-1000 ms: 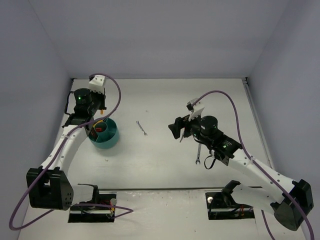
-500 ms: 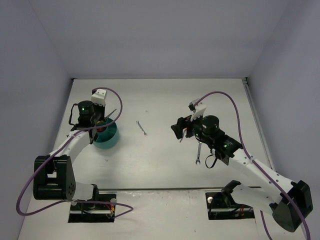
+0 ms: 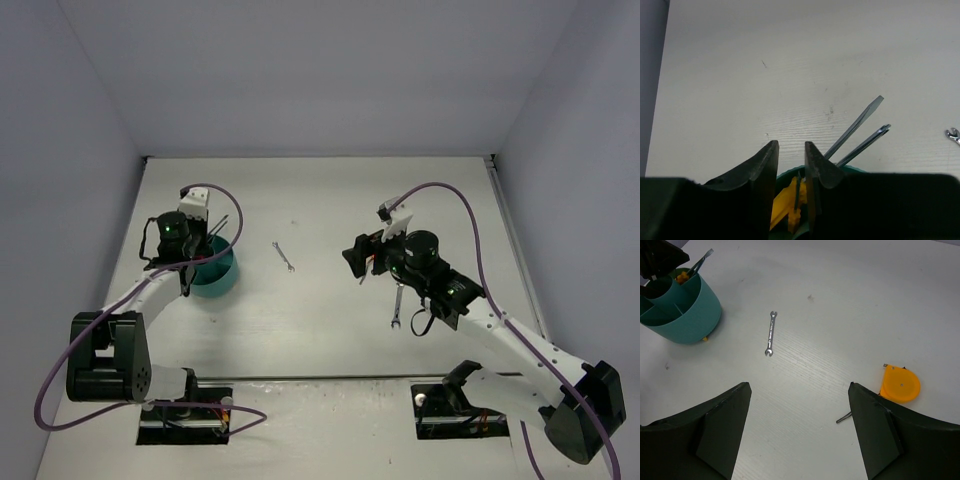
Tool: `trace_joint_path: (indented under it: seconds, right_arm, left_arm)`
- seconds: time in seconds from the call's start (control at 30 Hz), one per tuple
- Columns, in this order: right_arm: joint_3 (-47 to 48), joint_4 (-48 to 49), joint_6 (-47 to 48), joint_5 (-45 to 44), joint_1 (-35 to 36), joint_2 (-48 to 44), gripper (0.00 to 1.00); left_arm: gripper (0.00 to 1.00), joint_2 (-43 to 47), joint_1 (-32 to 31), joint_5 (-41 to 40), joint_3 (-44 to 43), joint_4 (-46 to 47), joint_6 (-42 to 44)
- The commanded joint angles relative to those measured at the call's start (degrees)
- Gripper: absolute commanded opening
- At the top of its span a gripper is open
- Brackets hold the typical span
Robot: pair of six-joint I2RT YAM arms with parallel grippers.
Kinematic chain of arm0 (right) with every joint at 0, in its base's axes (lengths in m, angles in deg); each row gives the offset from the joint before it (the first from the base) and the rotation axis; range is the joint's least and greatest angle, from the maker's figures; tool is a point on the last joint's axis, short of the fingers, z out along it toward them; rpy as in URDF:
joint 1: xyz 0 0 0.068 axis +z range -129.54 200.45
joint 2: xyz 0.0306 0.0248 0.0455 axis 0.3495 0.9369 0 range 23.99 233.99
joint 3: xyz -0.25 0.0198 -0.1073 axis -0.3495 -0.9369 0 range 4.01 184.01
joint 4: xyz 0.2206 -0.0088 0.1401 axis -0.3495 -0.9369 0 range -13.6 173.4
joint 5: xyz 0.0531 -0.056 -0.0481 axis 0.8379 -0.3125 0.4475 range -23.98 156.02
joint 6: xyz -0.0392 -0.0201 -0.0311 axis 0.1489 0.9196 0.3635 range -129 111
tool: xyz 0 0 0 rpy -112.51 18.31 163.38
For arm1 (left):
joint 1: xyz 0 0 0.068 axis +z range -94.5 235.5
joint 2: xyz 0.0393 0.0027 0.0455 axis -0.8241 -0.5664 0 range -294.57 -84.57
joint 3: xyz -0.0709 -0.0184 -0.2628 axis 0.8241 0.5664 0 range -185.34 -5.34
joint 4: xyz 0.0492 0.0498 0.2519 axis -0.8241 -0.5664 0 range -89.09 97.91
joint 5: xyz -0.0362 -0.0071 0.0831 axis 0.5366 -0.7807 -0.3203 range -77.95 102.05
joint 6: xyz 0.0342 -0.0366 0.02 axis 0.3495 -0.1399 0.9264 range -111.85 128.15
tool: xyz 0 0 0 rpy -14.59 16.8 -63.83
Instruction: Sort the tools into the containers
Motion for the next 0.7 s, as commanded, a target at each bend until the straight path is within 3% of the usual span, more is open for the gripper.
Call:
trace_joint_path:
  seconds: [0.0, 0.2, 0.37, 0.5, 0.67]
  right_arm:
    - [-0.04, 3.61, 0.49, -0.18, -0.52, -1.29, 0.76]
    - [0.07, 3.61, 0.37, -0.83, -0.54, -0.77, 0.76]
    - [0.49, 3.13, -0.9, -3.03, -0.97, 0.76, 0.76]
    - [1.78, 0.54, -3.58, -6.2, -2.32, 3.53, 0.76]
    - [3.6, -2.5, -6.14, -8.57, -5.26, 10.14, 0.76]
  left_arm:
    - [0.32, 4.13, 0.47, -0.73, -1.09, 5.43, -1.66]
    - [0.5, 9.99, 0.47, 0.34, -1.8, 4.98, -2.49]
    - [0.56, 14.24, 0.47, 0.88, -4.54, 1.14, -5.65]
    - [0.63, 18.37, 0.38, -0.63, -10.21, -7.96, -11.22]
    - [0.73, 19.79, 0.29, -0.32, -20.68, -29.41, -16.86]
